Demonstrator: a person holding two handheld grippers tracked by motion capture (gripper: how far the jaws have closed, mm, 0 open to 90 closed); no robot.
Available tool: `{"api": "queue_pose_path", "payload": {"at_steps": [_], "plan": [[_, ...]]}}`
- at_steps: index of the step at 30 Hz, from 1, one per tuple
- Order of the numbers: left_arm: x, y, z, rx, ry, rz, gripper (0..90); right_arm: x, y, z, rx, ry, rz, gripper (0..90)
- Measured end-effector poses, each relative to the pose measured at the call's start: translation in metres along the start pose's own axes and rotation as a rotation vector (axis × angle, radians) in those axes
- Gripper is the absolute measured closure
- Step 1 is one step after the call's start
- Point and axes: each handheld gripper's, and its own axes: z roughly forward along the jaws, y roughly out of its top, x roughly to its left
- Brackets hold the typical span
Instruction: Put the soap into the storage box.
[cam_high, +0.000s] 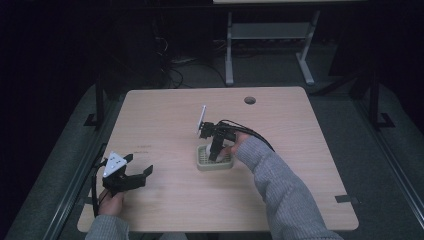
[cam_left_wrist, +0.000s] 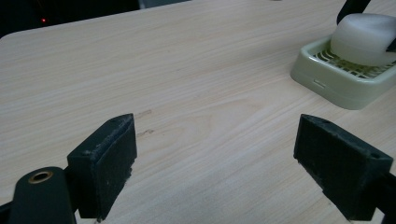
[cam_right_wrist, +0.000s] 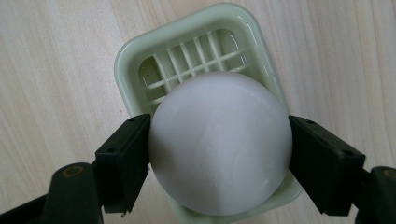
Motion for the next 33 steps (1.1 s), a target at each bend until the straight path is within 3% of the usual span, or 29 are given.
{"api": "queue_pose_path", "payload": {"at_steps": [33], "plan": [[0.0011, -0.0005, -0.0005, -0.004, 0.003, -0.003, 12.8, -0.0022, -0.0005, 0.0094, 0.002, 0.000, -0.001, 23.9]]}}
